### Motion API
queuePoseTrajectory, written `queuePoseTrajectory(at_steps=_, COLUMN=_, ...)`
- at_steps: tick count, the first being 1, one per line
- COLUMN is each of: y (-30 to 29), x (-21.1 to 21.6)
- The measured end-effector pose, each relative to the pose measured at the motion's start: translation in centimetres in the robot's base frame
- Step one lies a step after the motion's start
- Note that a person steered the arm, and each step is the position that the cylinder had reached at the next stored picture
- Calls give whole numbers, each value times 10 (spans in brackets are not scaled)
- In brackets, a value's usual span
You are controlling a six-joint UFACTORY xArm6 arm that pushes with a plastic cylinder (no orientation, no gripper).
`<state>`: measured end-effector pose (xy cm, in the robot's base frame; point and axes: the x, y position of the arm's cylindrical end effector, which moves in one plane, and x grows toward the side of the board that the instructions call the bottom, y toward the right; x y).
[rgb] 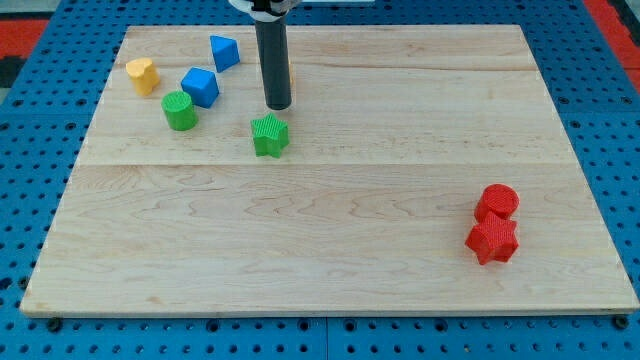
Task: Slide the green star towards red circle
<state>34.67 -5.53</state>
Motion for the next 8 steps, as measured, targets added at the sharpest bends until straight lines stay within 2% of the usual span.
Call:
queuePoseTrajectory(at_steps=2, y=-2, x=14)
queuePoseTrajectory(at_steps=3, y=-23, x=15)
queuePoseTrajectory(at_steps=4, y=-5, x=20)
queuePoseTrajectory(at_steps=5, y=-44, x=41)
queuePoseTrajectory(at_steps=6, y=-35, x=59)
queuePoseTrajectory(at_steps=7, y=54, x=64)
queuePoseTrajectory(at_steps=8, y=53, x=93)
